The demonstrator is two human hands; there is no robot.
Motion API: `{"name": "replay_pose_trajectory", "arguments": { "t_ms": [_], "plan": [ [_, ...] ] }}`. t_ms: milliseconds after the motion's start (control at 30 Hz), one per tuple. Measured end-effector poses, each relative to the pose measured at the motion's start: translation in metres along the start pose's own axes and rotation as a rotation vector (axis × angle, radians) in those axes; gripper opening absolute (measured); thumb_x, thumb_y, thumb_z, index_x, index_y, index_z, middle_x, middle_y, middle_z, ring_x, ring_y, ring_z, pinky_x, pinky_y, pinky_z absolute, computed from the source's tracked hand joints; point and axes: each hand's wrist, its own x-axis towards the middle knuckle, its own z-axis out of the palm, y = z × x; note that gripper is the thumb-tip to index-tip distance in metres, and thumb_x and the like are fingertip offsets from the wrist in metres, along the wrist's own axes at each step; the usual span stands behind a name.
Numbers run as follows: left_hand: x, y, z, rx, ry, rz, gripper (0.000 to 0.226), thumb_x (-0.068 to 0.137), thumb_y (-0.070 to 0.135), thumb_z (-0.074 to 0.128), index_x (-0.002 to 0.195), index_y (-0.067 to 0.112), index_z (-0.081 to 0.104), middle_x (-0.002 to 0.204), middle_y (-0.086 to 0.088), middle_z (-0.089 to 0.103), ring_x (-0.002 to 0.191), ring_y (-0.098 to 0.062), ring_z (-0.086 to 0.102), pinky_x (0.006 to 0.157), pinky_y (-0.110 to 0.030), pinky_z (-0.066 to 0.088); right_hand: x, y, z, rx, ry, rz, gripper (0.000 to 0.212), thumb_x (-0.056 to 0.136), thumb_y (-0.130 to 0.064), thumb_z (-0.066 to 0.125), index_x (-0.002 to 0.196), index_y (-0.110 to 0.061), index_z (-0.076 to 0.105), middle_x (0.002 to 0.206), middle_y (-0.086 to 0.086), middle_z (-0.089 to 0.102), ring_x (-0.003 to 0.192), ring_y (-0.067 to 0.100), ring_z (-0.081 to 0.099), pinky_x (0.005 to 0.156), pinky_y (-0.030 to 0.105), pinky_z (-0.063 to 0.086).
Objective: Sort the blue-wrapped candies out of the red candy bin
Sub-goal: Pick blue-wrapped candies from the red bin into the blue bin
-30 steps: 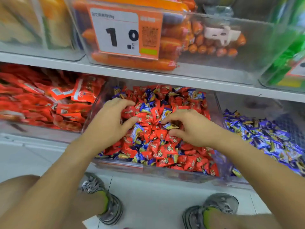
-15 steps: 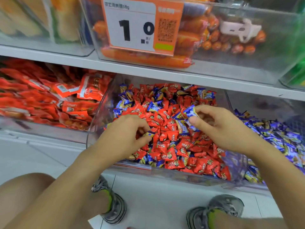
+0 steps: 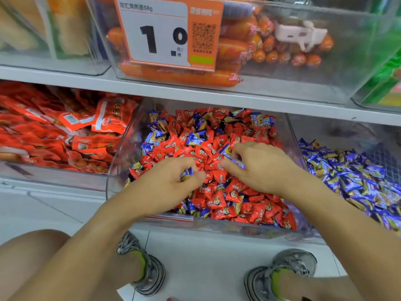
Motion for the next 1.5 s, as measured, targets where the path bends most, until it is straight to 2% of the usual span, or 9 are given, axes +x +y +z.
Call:
{"name": "replay_pose_trajectory", "arguments": {
  "t_ms": [233, 467, 600, 700, 800, 1033, 1233, 1367, 1500],
  "plan": [
    [-0.003, -0.003, -0.010, 0.150, -0.170, 0.072, 0.006, 0.091, 0.035, 0.065, 0.095, 0.032, 0.068, 0.081, 0.021, 0.064, 0.066, 0.010, 0.056, 0.059, -0.008, 0.039, 0.002, 0.007, -0.003, 0.226, -0.064, -0.036, 0.031, 0.087, -0.049, 0.067, 0.097, -0.026, 0.049, 0.094, -0.002, 0.059, 0.085, 0.024, 0.055, 0.072, 0.037, 0.045],
    [0.006, -0.004, -0.002, 0.436, -0.206, 0.039, 0.056, 0.062, 0.073, 0.072, 0.098, 0.031, 0.072, 0.086, 0.014, 0.060, 0.079, -0.002, 0.057, 0.074, -0.028, 0.051, -0.007, 0.024, -0.010, 0.302, 0.087, 0.018, 0.030, 0.090, -0.048, 0.063, 0.101, -0.024, 0.049, 0.062, -0.004, 0.052, 0.047, 0.006, 0.043, 0.046, 0.021, 0.028],
    [0.008, -0.003, -0.001, 0.442, -0.235, 0.029, 0.056, 0.067, 0.075, 0.067, 0.099, 0.029, 0.074, 0.091, 0.012, 0.070, 0.079, -0.004, 0.063, 0.075, -0.030, 0.053, -0.017, 0.023, -0.026, 0.445, 0.120, -0.002, 0.024, 0.089, -0.044, 0.064, 0.103, -0.029, 0.051, 0.094, -0.009, 0.062, 0.069, -0.020, 0.051, 0.063, 0.010, 0.039],
    [0.009, -0.003, -0.004, 0.392, -0.307, 0.007, 0.044, 0.073, 0.067, 0.069, 0.098, 0.031, 0.075, 0.091, 0.014, 0.071, 0.080, -0.002, 0.064, 0.076, -0.032, 0.054, -0.027, 0.012, -0.035, 0.529, -0.025, -0.131, 0.021, 0.091, -0.042, 0.059, 0.110, -0.043, 0.050, 0.105, -0.003, 0.069, 0.092, 0.009, 0.067, 0.078, 0.036, 0.052],
    [0.012, -0.003, -0.005, 0.286, -0.329, -0.044, 0.036, 0.073, 0.056, 0.077, 0.098, 0.030, 0.075, 0.091, 0.016, 0.070, 0.083, 0.001, 0.065, 0.080, -0.029, 0.055, -0.033, 0.002, -0.033, 0.441, -0.244, -0.263, 0.004, 0.091, -0.039, 0.063, 0.094, -0.037, 0.059, 0.079, -0.024, 0.063, 0.073, -0.003, 0.059, 0.064, 0.013, 0.041],
    [0.017, -0.006, 0.001, 0.198, -0.243, -0.112, 0.019, 0.078, 0.029, 0.081, 0.096, 0.028, 0.075, 0.086, 0.014, 0.070, 0.081, -0.003, 0.067, 0.082, -0.028, 0.054, -0.027, -0.004, -0.013, 0.246, -0.352, -0.368, 0.020, 0.085, -0.050, 0.071, 0.093, -0.038, 0.057, 0.073, -0.019, 0.061, 0.071, 0.000, 0.052, 0.064, 0.016, 0.038],
    [0.009, -0.010, -0.019, 0.004, -0.029, -0.098, 0.020, 0.086, 0.011, 0.066, 0.092, 0.030, 0.069, 0.079, 0.006, 0.069, 0.064, -0.010, 0.061, 0.065, -0.027, 0.052, -0.014, -0.013, -0.002, 0.167, -0.168, -0.360, 0.033, 0.092, -0.047, 0.061, 0.123, -0.037, 0.058, 0.115, -0.007, 0.064, 0.104, 0.017, 0.059, 0.084, 0.040, 0.051],
    [0.006, -0.013, -0.022, -0.008, 0.119, -0.060, 0.024, 0.097, 0.020, 0.050, 0.087, 0.032, 0.067, 0.064, 0.001, 0.066, 0.051, -0.026, 0.056, 0.047, -0.029, 0.040, -0.001, -0.015, 0.002, 0.104, 0.003, -0.297, 0.032, 0.096, -0.044, 0.055, 0.123, -0.027, 0.054, 0.111, 0.001, 0.063, 0.101, 0.025, 0.060, 0.082, 0.041, 0.051],
    [0.002, -0.004, -0.015, -0.034, 0.000, 0.058, 0.023, 0.087, 0.047, 0.059, 0.082, 0.027, 0.070, 0.073, 0.005, 0.068, 0.057, -0.007, 0.065, 0.058, -0.025, 0.050, 0.004, -0.009, -0.009, 0.180, 0.129, -0.209, 0.031, 0.093, -0.047, 0.061, 0.110, -0.022, 0.055, 0.084, -0.006, 0.059, 0.077, 0.015, 0.058, 0.067, 0.034, 0.046]
  ]
}}
